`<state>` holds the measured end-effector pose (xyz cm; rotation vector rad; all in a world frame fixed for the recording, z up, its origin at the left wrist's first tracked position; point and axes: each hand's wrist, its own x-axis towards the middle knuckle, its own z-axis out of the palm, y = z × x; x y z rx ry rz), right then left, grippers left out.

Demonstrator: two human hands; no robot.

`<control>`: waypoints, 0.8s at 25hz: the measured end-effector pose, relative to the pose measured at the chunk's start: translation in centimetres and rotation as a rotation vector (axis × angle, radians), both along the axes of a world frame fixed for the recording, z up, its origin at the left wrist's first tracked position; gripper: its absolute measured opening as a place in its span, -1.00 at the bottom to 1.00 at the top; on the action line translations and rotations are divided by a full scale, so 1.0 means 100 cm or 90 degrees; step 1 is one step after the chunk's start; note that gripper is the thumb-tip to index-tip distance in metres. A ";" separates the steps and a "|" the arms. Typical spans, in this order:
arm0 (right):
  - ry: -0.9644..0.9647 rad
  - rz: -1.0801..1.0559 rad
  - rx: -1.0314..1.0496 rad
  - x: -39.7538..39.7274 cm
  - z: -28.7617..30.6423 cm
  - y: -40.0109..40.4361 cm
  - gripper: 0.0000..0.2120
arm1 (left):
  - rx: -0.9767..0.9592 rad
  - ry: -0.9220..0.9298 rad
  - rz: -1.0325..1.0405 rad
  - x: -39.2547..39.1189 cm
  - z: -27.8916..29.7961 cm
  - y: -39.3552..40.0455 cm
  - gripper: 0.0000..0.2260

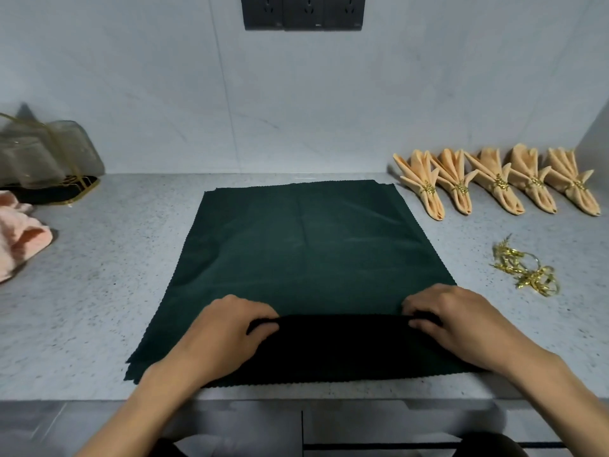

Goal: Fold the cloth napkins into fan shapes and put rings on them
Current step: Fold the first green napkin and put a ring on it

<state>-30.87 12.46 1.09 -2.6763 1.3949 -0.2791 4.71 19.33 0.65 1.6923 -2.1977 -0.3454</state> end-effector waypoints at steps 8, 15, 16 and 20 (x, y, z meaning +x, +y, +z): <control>-0.001 -0.005 0.447 -0.044 0.049 0.011 -0.73 | 0.366 0.059 -0.132 0.021 0.071 0.034 -0.92; 0.062 -0.192 -0.080 -0.004 0.048 -0.035 -0.45 | -0.153 -0.110 0.086 0.014 0.049 -0.042 -0.57; 0.014 -0.136 -0.066 0.000 0.043 -0.028 -0.39 | -0.091 -0.104 0.044 0.009 0.044 -0.039 -0.52; 0.040 0.033 0.098 0.010 0.020 0.003 -0.41 | 0.081 -0.138 -0.062 0.009 0.014 -0.014 -0.47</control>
